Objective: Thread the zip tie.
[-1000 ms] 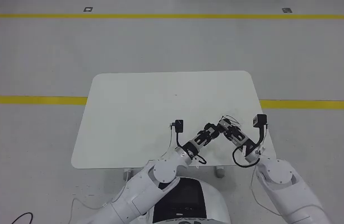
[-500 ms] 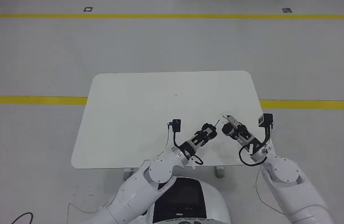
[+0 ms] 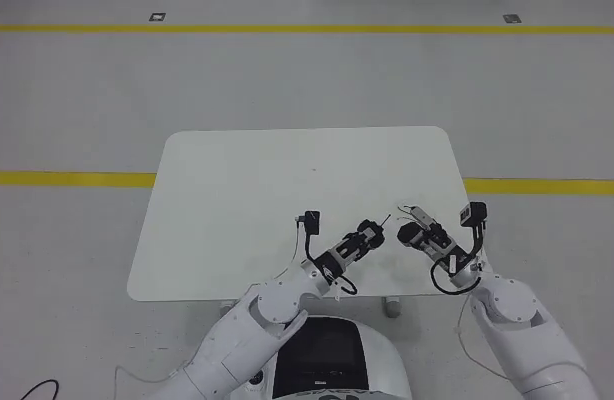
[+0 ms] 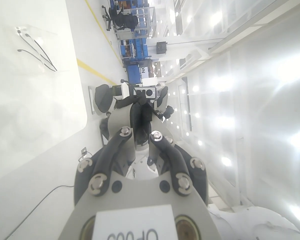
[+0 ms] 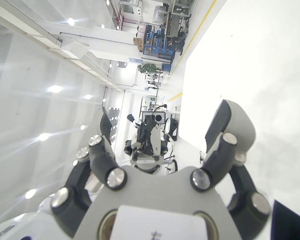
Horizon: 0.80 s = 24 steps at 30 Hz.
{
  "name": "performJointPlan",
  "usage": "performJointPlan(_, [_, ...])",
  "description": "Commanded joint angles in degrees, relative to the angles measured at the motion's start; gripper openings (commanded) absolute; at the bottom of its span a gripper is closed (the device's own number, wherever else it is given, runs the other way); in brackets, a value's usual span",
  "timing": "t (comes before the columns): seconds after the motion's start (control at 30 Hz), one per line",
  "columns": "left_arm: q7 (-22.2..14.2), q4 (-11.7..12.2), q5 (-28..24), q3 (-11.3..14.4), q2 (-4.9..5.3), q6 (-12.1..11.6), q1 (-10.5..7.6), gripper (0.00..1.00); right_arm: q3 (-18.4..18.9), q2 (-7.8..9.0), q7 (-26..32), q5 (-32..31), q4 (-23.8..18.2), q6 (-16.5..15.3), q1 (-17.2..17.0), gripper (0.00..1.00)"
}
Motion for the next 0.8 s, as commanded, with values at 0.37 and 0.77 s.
performJointPlan(0.37, [-34.77,4.75,-17.25,-9.59,3.95,-0.27,0.16,0.0,-3.46,-0.02,41.11,13.75,19.63,1.24,14.34,1.0])
performJointPlan(0.77, [-34.57,6.32,-18.13,-9.45,3.98,-0.57,-1.16,0.0,-4.13,-0.17,41.16,14.19,21.0,2.83,15.25,1.0])
